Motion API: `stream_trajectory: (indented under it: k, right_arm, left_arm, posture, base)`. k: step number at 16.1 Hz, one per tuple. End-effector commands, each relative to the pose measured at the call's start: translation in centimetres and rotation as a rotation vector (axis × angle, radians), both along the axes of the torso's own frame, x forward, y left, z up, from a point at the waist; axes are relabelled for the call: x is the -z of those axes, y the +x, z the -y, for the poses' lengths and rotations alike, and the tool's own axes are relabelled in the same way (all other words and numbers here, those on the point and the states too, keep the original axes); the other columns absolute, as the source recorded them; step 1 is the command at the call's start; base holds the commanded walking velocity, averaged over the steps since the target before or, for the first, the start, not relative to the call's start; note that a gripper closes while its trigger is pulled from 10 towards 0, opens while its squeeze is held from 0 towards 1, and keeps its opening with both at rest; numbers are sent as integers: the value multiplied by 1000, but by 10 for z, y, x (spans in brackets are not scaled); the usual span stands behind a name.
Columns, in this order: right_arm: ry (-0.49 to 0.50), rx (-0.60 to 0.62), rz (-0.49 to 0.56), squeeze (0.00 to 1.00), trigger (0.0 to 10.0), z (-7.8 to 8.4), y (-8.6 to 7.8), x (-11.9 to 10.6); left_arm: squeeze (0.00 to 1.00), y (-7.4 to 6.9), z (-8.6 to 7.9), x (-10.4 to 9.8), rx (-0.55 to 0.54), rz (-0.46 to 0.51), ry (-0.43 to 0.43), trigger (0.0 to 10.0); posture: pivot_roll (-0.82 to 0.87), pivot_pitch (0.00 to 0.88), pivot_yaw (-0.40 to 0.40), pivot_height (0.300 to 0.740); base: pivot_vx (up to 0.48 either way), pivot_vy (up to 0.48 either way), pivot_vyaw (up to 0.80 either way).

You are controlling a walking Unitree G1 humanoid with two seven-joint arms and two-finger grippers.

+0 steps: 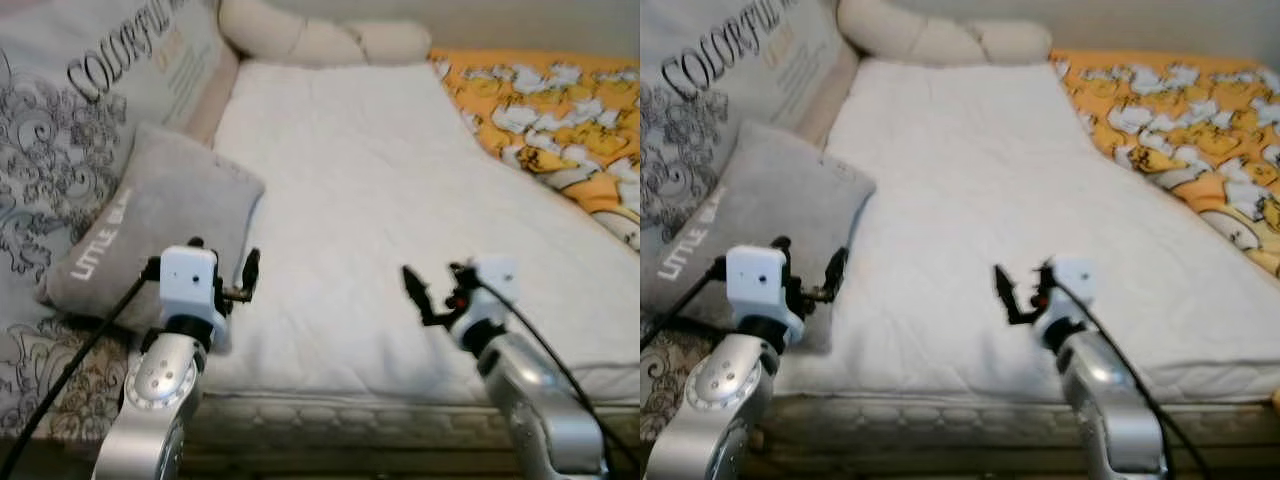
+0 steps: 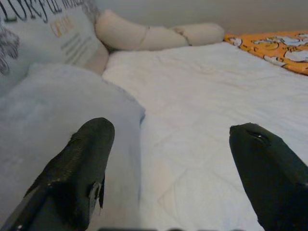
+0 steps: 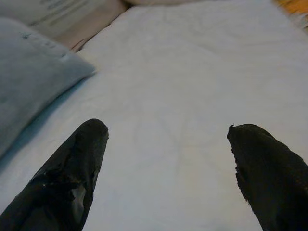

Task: Clean up the room

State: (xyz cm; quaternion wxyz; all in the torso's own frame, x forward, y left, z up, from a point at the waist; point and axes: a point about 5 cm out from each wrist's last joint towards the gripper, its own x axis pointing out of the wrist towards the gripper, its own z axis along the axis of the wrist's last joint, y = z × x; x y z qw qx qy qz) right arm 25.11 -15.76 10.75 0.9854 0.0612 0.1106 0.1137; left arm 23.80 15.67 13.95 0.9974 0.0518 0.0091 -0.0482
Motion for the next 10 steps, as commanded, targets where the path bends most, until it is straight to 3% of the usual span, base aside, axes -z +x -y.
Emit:
stream_trajectory:
  k: [1, 4, 10]
  right_arm:
    - [-37, 9, 5, 0, 10000, -2, 1, 0]
    - [-57, 32, 10, 0, 10000, 2, -1, 1]
    - [-67, 53, 31, 0, 10000, 7, 0, -1]
  left_arm:
    - [1000, 0, -7, 1, -25, -14, 8, 10000]
    - [1000, 0, -8, 3, -39, -33, -19, 10000]
    - [1000, 4, -15, 4, -68, -50, -32, 10000]
  posture:
    - [-65, 36, -9, 740]
    - [-70, 33, 1, 740]
    - [-75, 35, 0, 740]
  base:
    - [0, -274, 0]
    - [0, -271, 0]
    - [0, 0, 0]
